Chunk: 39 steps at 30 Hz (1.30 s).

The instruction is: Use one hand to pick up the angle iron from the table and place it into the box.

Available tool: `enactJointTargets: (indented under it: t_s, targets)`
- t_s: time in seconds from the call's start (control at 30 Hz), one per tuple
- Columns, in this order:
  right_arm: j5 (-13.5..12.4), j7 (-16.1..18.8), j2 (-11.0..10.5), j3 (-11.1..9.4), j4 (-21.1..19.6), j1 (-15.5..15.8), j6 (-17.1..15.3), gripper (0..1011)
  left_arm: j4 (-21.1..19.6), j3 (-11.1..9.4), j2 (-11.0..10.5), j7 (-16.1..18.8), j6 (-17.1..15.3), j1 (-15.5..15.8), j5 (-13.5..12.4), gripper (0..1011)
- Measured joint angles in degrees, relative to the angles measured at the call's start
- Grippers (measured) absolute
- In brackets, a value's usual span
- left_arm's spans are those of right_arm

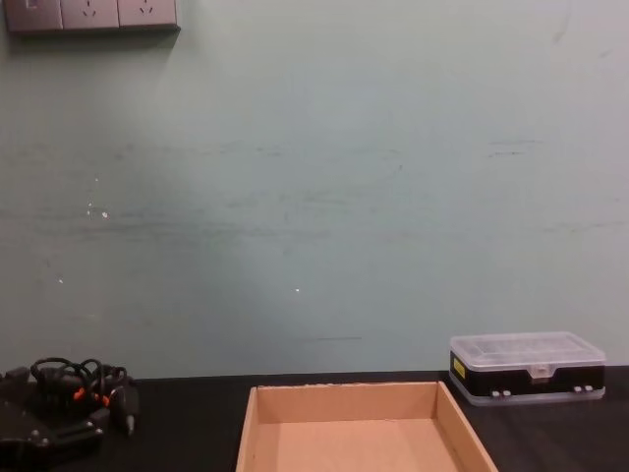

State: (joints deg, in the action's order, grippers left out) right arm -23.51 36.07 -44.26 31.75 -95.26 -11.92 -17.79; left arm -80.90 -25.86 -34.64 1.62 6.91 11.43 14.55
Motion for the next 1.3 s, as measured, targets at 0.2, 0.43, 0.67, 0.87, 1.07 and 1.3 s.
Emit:
enactJointTargets:
  t_s: [0.2, 0.43, 0.67, 0.87, 1.07, 1.3]
  targets:
    - [-0.41, -0.04, -0.37, -0.48, -0.09, 0.47, 0.23, 1002, 0.0, 0.0, 0.0, 0.0, 0.0, 0.0, 0.0, 1011]
    - [-0.82, -0.04, -0.41, -0.62, 0.01, 0.72, 0.55, 1003, 0.0, 0.0, 0.0, 0.0, 0.0, 0.0, 0.0, 1011]
    - [-0.79, 0.0, -0.22, -0.43, 0.34, 0.69, 0.84, 868, 0.0, 0.0, 0.0, 0.0, 0.0, 0.0, 0.0, 1011]
    - [-0.73, -0.06, -0.14, -0.43, 0.35, 0.82, 0.99, 691, 0.0, 0.0, 0.0, 0.0, 0.0, 0.0, 0.0, 1011]
    - [-0.58, -0.3, -0.15, -0.55, 0.2, 0.94, 1.22, 526, 0.0, 0.0, 0.0, 0.0, 0.0, 0.0, 0.0, 1011]
    - [-0.51, -0.54, -0.11, -0.79, 0.02, 1.14, 1.31, 459, 0.0, 0.0, 0.0, 0.0, 0.0, 0.0, 0.0, 1011]
